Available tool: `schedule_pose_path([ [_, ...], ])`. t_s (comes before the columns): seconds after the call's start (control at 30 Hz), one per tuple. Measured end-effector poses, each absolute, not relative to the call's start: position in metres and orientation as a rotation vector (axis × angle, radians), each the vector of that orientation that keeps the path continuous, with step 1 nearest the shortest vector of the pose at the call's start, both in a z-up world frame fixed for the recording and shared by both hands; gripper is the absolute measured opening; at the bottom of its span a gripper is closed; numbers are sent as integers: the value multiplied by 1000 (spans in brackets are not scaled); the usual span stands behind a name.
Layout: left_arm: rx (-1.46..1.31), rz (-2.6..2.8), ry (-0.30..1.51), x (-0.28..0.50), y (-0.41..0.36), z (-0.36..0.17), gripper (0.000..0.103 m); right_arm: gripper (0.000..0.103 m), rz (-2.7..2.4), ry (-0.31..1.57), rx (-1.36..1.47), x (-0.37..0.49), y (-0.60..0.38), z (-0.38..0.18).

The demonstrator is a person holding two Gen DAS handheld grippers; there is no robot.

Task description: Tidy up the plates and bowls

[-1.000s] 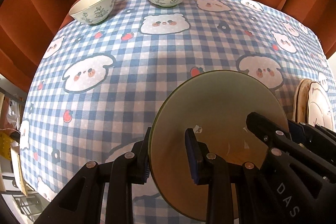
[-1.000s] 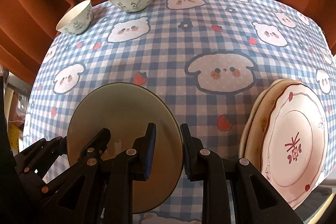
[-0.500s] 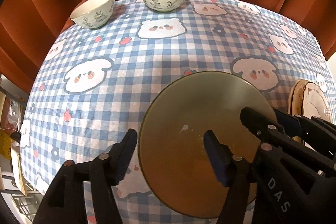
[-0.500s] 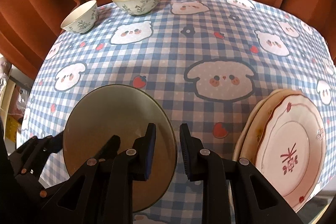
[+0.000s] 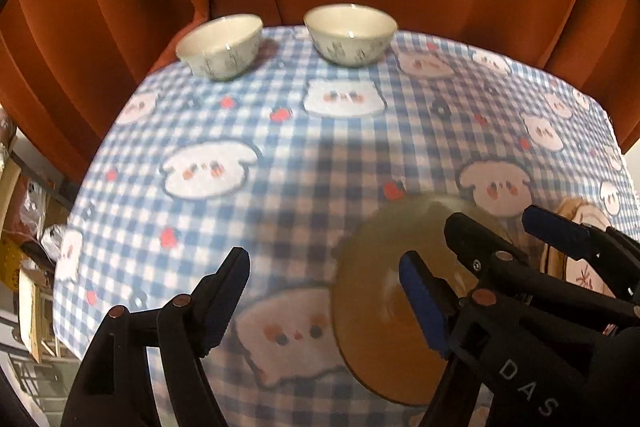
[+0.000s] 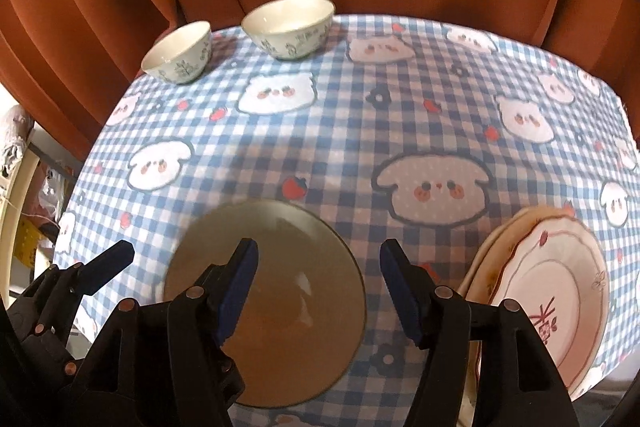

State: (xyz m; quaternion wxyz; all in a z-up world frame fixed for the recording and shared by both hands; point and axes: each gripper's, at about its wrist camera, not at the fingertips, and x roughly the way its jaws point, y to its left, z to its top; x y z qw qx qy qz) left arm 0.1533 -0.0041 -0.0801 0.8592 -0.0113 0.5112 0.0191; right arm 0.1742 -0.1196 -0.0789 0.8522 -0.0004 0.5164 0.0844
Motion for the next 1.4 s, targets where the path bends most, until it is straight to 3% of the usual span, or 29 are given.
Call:
schedule_pose_path([
  [0.83,34,11,1026,295,159,-69,79,67,62,1031,58,298,45,-64],
  [1.4,83,-16,998,398,185,-83,78,67,-9,994,128,396,81,-77],
])
